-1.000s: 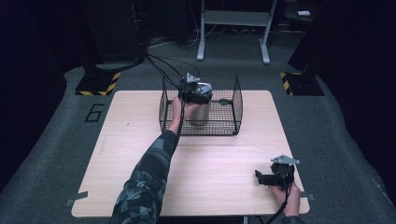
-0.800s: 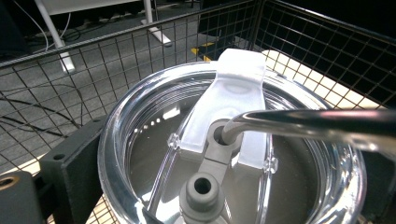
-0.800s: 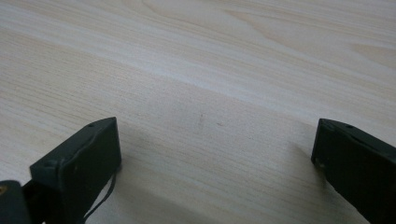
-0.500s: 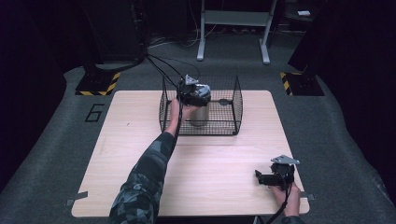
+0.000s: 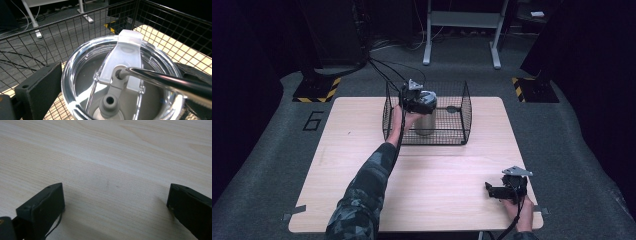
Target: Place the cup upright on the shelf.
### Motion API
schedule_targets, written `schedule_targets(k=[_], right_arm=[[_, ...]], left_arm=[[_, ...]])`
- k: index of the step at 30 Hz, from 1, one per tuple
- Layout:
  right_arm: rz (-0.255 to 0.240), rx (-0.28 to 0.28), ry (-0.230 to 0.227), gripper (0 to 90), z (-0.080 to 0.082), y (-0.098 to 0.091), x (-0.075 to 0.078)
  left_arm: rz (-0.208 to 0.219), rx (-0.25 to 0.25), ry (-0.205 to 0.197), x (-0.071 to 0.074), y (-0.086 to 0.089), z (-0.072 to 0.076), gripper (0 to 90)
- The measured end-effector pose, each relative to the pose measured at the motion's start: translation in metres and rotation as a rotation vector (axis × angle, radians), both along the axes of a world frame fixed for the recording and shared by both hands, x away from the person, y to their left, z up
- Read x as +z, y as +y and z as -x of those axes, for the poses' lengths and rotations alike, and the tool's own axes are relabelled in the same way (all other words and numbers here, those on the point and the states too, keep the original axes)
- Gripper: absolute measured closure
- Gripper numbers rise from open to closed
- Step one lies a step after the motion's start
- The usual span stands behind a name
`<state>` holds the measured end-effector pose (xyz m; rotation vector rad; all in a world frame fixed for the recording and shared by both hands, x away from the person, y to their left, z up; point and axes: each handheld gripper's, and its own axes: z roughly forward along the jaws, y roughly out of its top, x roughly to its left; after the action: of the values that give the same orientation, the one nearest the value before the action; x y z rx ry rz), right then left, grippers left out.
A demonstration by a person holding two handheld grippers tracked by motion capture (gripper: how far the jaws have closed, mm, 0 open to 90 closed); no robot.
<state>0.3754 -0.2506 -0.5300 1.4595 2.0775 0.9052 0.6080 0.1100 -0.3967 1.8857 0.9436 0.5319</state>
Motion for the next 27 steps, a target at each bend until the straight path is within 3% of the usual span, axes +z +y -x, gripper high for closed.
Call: schedule_targets(k=[1, 2, 9, 14, 21, 27], right_arm=[[0.019, 0.011, -0.003, 1.0, 0.000, -0.001, 0.000], [0.001, 0.002, -0.002, 1.0, 0.000, 0.000, 0.000], [0.002, 0.002, -0.002, 0.9, 0.000, 0.000, 0.000], [0.002, 0.003, -0.002, 0.9, 0.000, 0.000, 0.000], [0.003, 0.003, -0.002, 0.9, 0.000, 0.000, 0.000], [0.003, 0.002, -0.002, 0.9, 0.000, 0.000, 0.000]], left_arm=[[-0.001, 0.001, -0.005, 0.001, 0.001, 0.001, 0.1], [-0.001, 0.007, -0.001, 0.003, 0.003, 0.002, 0.1], [0.011, 0.010, 0.015, 0.015, 0.014, 0.010, 0.1], [0.013, -0.019, 0.030, 0.023, 0.024, 0.020, 0.1], [0.006, -0.080, 0.026, 0.034, 0.037, 0.049, 0.1], [-0.015, -0.116, 0.000, 0.044, 0.049, 0.080, 0.1]])
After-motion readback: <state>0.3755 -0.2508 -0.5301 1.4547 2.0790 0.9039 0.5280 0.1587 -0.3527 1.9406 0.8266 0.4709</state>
